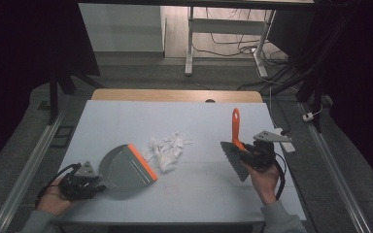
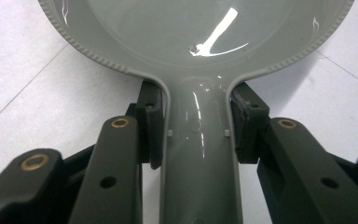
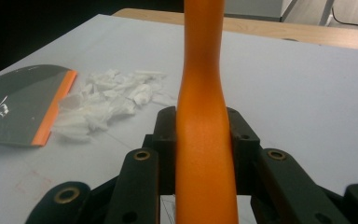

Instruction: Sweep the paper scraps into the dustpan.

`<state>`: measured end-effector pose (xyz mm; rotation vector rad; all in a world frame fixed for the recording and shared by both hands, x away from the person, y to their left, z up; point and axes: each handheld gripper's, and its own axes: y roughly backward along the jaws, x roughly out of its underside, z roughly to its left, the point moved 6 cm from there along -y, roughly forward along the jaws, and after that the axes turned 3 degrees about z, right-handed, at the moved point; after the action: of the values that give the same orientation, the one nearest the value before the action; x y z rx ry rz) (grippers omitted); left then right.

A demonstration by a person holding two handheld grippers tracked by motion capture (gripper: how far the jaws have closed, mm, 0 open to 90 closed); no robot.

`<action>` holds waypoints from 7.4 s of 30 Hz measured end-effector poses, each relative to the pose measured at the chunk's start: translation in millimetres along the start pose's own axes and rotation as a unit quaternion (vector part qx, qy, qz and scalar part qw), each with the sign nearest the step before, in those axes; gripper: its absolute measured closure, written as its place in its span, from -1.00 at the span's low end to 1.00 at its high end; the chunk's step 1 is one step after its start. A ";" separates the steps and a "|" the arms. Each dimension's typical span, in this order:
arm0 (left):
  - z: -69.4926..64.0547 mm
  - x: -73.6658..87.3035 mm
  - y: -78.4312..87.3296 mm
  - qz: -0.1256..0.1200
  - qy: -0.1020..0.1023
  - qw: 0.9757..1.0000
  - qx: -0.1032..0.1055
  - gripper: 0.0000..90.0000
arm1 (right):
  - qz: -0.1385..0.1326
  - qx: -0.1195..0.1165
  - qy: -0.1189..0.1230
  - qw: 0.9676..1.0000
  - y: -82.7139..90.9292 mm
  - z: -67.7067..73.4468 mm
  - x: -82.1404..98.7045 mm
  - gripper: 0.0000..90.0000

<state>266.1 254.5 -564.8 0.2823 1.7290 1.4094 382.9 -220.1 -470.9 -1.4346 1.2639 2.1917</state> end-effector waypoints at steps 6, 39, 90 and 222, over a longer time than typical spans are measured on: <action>1.1 0.8 -2.1 0.001 -0.001 1.000 0.000 0.38 | 0.000 -0.004 0.006 1.000 -13.9 6.6 -12.4 0.55; -2.8 -4.7 -6.4 0.000 -0.011 1.000 0.012 0.38 | 0.068 0.029 -0.001 0.997 -137.5 9.7 -58.3 0.55; -5.6 -13.3 -10.7 0.001 -0.014 1.000 0.016 0.38 | 0.160 0.003 0.065 0.985 -224.8 85.9 -53.9 0.56; -4.1 -15.1 -11.8 0.004 -0.002 1.000 0.015 0.38 | 0.206 -0.146 0.135 0.958 -224.7 203.1 -39.8 0.55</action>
<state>276.1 238.0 -568.1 0.3076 1.7499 1.3877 408.1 79.1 -527.3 -1.7668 1.4913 2.6139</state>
